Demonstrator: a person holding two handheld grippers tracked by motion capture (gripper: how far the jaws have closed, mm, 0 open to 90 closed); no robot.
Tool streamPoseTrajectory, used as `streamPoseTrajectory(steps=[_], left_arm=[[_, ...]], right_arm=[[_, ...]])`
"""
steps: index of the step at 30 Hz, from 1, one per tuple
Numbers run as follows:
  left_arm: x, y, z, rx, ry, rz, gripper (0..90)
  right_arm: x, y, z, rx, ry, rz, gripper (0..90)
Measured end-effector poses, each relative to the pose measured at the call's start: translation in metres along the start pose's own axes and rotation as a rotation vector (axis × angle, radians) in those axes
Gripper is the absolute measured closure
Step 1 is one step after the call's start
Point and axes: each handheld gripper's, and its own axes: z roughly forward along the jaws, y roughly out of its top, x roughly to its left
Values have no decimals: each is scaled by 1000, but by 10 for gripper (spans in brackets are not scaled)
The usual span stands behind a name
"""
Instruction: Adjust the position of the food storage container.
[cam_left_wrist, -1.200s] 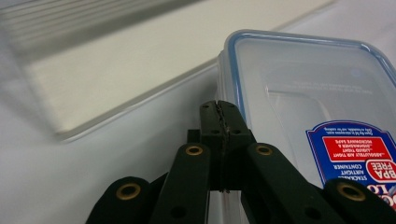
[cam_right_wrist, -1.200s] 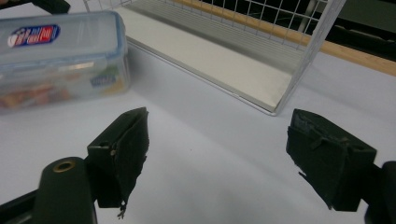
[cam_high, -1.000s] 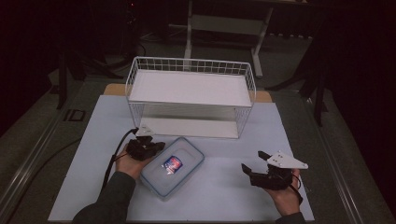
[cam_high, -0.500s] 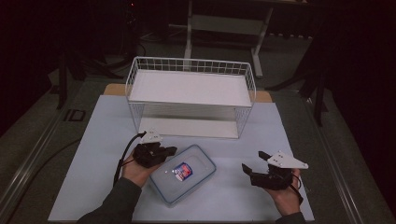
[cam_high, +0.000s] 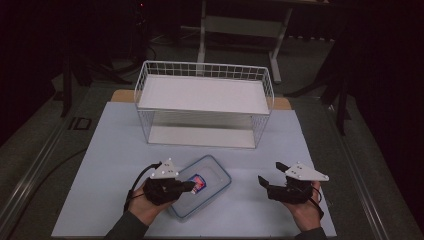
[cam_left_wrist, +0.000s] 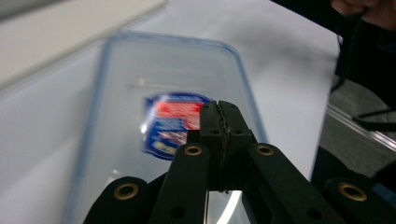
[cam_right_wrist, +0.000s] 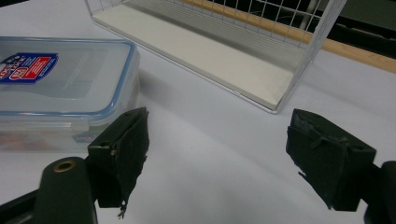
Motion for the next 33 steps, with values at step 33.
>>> streamPoseTrajectory(steps=[33], left_arm=[[-22, -45, -19, 120, 70, 36, 898]], right_arm=[[0, -1, 2, 6, 3, 0, 208]])
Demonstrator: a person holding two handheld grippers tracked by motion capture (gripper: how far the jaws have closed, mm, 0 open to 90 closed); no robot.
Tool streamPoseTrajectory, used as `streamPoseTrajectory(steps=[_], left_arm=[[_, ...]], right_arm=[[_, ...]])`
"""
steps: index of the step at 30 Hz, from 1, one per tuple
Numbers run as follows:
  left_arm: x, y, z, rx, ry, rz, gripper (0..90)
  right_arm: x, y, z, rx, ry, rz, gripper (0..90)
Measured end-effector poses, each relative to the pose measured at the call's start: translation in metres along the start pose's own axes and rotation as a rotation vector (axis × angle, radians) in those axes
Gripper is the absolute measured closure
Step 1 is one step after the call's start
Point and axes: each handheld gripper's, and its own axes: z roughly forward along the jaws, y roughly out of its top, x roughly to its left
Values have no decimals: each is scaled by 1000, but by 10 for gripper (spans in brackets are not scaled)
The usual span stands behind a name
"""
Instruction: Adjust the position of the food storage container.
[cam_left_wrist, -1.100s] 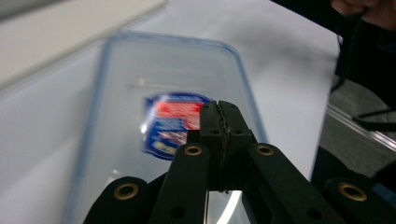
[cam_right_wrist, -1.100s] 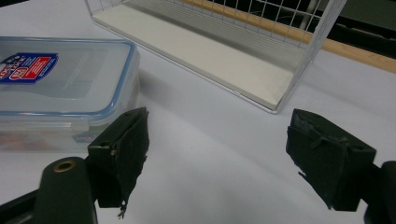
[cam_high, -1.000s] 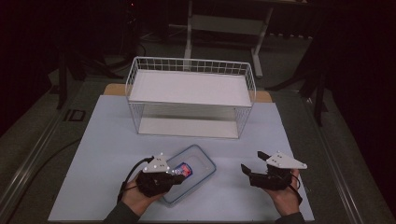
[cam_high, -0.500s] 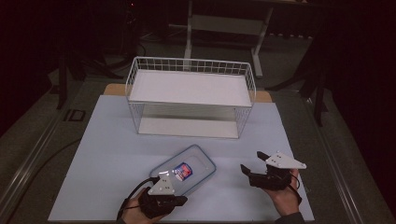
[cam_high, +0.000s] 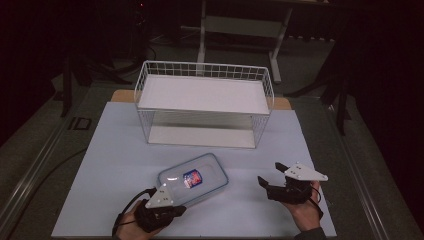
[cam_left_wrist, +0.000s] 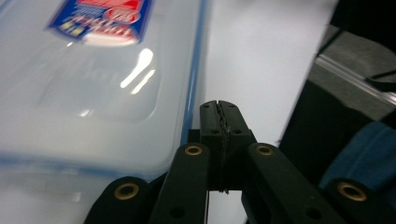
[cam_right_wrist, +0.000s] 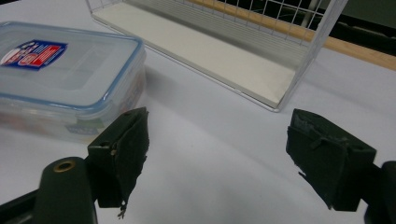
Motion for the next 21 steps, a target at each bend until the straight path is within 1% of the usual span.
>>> streamPoseTrajectory(steps=[2, 7, 9, 10, 12, 14, 17, 18, 19, 21], left_arm=[[7, -4, -5, 12, 43, -15, 898], [26, -10, -11, 24, 117, -59, 897], [33, -10, -11, 25, 133, -62, 897], [35, -10, -11, 21, 140, -70, 897], [38, -9, -10, 23, 151, -69, 897], [41, -8, -9, 25, 152, -71, 897], [43, -8, -7, 26, 154, -83, 894], [42, -9, -7, 21, 146, -88, 877], [42, -9, -9, 11, 133, -90, 840], [41, -10, -13, -20, 114, -92, 806]], right_arm=[[0, 0, 0, 2, 1, 1, 209], [1, 0, 1, 5, 2, 0, 209], [1, 0, 2, 6, 2, -1, 208], [1, 0, 2, 6, 3, -2, 209], [1, 0, 2, 6, 4, -3, 209], [1, 0, 2, 6, 3, 0, 209], [1, -1, 2, 10, 4, 0, 210], [1, -1, 3, 12, 5, -1, 211], [2, -1, 3, 15, 6, -2, 212], [3, 0, 4, 16, 8, -2, 213]])
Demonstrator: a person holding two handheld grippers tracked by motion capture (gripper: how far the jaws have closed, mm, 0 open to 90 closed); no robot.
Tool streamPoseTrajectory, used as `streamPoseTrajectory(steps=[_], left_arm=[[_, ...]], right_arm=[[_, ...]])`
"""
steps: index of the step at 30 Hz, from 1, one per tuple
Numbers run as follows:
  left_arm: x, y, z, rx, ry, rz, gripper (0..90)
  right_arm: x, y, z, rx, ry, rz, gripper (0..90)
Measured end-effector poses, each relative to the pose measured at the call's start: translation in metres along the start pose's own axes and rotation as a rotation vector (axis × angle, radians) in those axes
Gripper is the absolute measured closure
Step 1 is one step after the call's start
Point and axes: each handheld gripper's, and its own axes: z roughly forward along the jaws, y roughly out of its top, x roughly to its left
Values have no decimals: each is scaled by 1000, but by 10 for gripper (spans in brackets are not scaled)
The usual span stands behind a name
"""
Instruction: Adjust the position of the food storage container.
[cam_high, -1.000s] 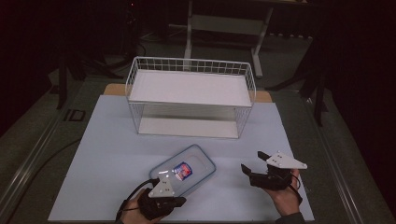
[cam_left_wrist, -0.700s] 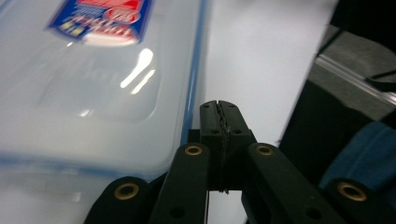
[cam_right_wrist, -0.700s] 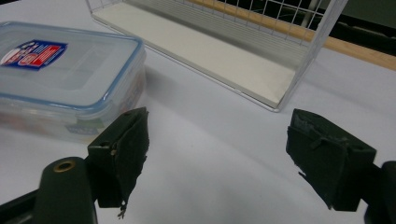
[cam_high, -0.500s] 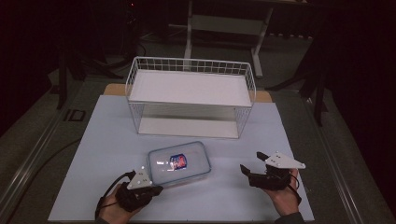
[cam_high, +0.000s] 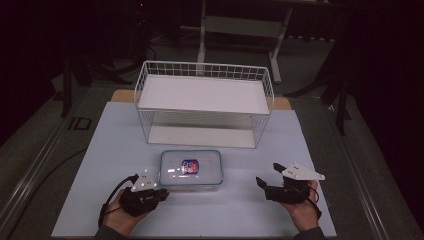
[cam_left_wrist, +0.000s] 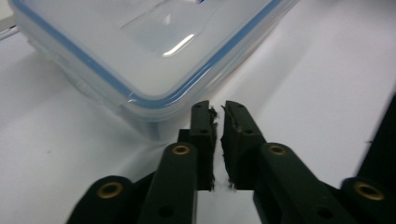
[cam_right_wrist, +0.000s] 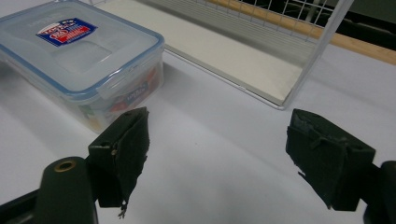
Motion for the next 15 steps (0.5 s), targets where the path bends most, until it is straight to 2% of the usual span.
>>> streamPoseTrajectory(steps=[2, 7, 10, 12, 15], left_arm=[[1, 0, -4, -21, -11, -4, 780], [9, -1, -12, -74, -12, -54, 713], [13, -1, -17, -109, 6, -72, 681], [15, -1, -21, -126, 40, -77, 661], [18, 0, -25, -146, 63, -105, 617]], right_arm=[[1, 0, 1, 2, 3, -2, 213], [1, 1, 2, 4, 5, -5, 220], [1, 0, 2, 6, 4, -4, 222], [0, 0, 2, 6, 6, 0, 222], [1, 0, 2, 8, 6, 0, 224]])
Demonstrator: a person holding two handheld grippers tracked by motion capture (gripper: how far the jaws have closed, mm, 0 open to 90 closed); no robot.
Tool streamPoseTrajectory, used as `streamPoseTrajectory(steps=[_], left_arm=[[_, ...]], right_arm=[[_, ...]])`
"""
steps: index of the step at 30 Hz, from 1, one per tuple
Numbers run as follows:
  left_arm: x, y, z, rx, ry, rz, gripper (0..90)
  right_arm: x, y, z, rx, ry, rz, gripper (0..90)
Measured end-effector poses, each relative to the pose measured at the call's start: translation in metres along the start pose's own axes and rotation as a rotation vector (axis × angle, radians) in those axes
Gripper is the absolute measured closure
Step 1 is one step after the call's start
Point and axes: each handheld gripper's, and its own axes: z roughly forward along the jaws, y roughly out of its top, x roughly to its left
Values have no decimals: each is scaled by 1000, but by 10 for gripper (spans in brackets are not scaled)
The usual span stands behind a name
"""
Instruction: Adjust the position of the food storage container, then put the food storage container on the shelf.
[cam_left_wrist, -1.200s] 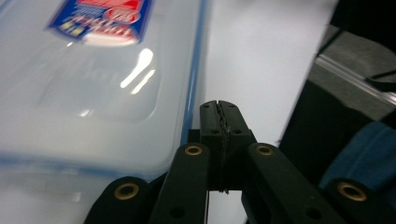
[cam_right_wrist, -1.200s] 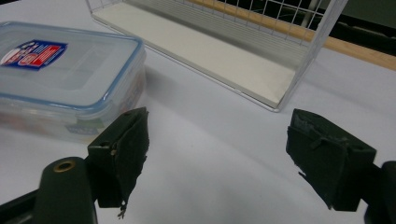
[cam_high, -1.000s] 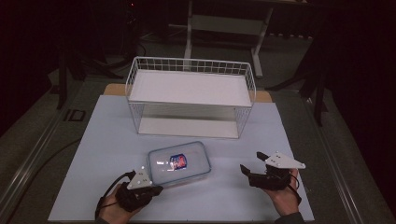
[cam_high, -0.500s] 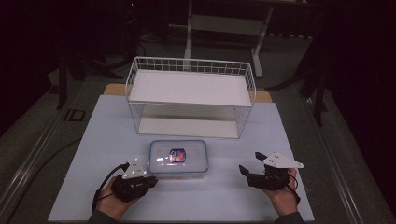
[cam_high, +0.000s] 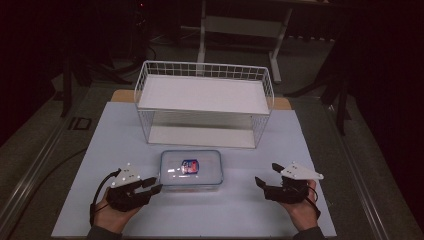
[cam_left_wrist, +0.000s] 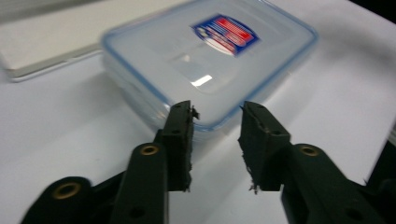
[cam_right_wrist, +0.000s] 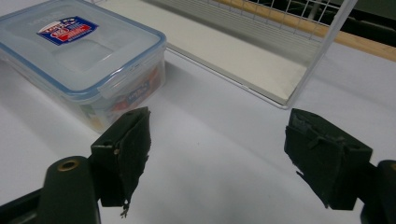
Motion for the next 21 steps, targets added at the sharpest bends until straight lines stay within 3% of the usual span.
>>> streamPoseTrajectory(steps=[6, 8, 11, 14, 21], left_arm=[[7, 2, -5, -36, 27, -34, 549], [12, 3, -6, -32, 39, -62, 499], [16, 3, -7, -21, 44, -77, 497], [18, 6, -10, -34, 59, -79, 457], [25, 23, -13, -78, 66, -76, 465]], right_arm=[[4, 1, 4, 7, 18, 4, 232], [5, 2, 5, 5, 23, 4, 256], [5, 2, 6, 6, 29, 3, 293], [10, 10, 7, -7, 59, -5, 364], [14, 25, 11, -6, 89, 0, 364]])
